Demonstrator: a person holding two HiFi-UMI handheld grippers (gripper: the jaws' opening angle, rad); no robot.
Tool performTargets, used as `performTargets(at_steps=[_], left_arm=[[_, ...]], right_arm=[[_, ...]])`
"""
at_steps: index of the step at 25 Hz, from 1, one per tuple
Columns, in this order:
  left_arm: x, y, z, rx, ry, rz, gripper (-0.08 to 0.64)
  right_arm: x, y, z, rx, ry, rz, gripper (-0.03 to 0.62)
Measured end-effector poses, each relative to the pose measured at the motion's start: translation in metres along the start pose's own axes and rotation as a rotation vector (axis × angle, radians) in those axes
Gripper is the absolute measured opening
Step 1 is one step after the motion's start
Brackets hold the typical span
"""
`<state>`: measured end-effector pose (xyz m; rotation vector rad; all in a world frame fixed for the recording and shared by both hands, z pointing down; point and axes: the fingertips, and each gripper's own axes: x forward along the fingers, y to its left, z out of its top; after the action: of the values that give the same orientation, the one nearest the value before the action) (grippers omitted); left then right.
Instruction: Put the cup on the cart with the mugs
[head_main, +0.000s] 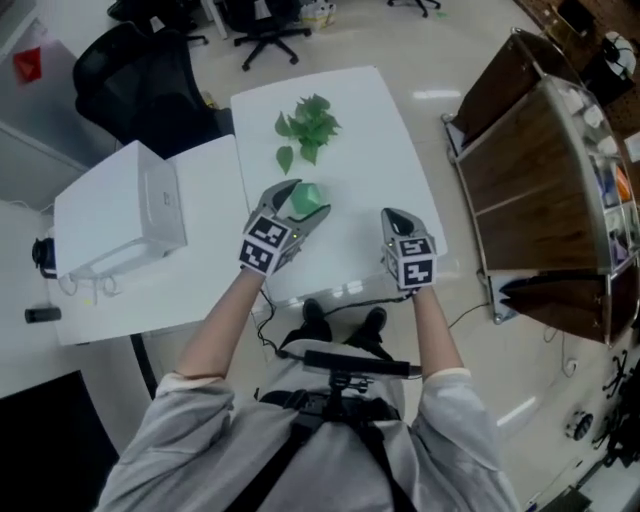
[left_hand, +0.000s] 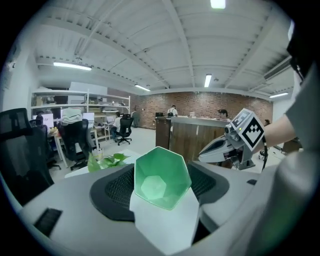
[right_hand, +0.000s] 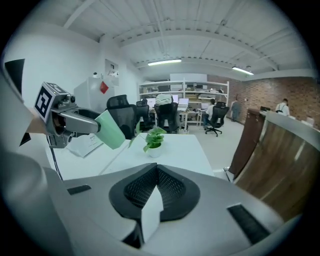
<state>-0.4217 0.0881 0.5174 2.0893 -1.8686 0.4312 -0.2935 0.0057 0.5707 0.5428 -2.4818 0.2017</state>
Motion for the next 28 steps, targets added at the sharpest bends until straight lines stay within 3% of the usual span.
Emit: performTargets(at_steps=[12,28], left_arm=[[0.109,-0.156,0.050,0.107,0.003,-0.214,0.330],[0.237,-0.389,0.120,0.214,0.002,-0.398,0.330]], right_arm=[[-0.121,-0.157,-0.076,0.198,-0.033,-0.234,0.009],[-0.288,-0.324,-0.164,0.308,-0.096,-0.406,0.009]])
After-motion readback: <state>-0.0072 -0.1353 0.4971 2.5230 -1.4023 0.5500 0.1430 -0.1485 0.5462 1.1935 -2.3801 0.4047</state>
